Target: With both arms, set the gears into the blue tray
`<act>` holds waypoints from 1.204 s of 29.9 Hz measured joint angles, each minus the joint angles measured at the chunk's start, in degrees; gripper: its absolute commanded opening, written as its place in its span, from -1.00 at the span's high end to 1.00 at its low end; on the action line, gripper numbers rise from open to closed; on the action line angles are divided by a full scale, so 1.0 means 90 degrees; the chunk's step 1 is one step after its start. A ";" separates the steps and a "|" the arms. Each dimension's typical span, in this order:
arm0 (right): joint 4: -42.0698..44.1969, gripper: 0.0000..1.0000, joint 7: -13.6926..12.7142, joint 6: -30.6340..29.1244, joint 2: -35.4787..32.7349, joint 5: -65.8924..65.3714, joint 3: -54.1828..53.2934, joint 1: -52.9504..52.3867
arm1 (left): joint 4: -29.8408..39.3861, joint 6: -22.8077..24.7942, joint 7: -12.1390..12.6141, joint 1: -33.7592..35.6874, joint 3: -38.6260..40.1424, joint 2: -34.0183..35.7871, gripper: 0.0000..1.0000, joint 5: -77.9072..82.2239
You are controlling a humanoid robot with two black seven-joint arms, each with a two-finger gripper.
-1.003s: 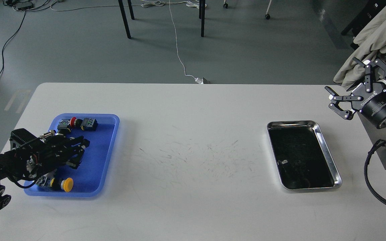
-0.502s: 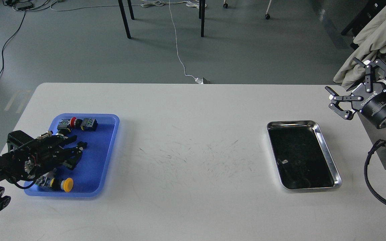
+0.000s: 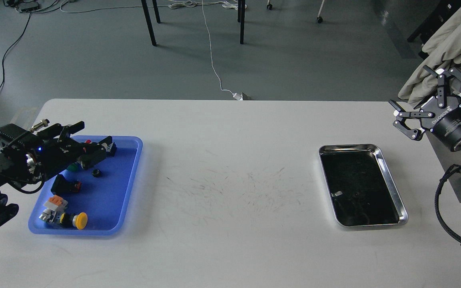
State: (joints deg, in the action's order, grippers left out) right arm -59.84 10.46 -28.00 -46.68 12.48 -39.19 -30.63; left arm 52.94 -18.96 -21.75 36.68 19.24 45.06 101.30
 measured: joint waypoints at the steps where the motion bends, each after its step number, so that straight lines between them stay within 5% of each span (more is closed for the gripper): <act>1: -0.0003 -0.97 0.0000 0.0000 -0.0009 0.0000 -0.0020 -0.0003 | 0.0009 0.0061 0.0004 0.0167 0.0002 -0.0002 -0.86 -0.0280; 7: -0.0078 -0.97 -0.0015 0.0000 -0.0187 0.0010 -0.0100 -0.0007 | -0.0045 0.0852 0.0182 0.1263 0.0030 -0.0389 -0.93 -0.3472; 15: -0.0672 -0.97 -0.0152 0.0000 -0.0856 -0.0182 -0.0049 -0.0158 | -0.0331 0.1255 0.0677 0.2016 0.0032 -0.1209 -0.95 -0.7903; 20: -0.1414 -0.97 -0.0476 0.0000 -0.1517 -0.1321 -0.0016 -0.0554 | -0.0416 0.1588 0.0894 0.2044 0.0129 -0.1546 -0.95 -0.9027; 28: -0.3123 -0.97 -0.1173 -0.0002 -0.2552 -0.3887 0.0201 -0.1108 | -0.0474 0.2255 0.0903 0.1887 0.0742 -0.1625 -0.95 -1.0032; 36: -0.3698 -0.97 -0.1664 -0.0002 -0.2949 -0.6090 0.0910 -0.1618 | -0.0442 0.2517 0.0841 0.1715 0.0882 -0.1581 -0.96 -1.0102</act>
State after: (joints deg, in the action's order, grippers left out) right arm -93.13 -4.52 -28.02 -73.22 -42.33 -31.00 -45.19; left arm 48.96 3.69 -14.18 52.12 27.18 30.83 10.38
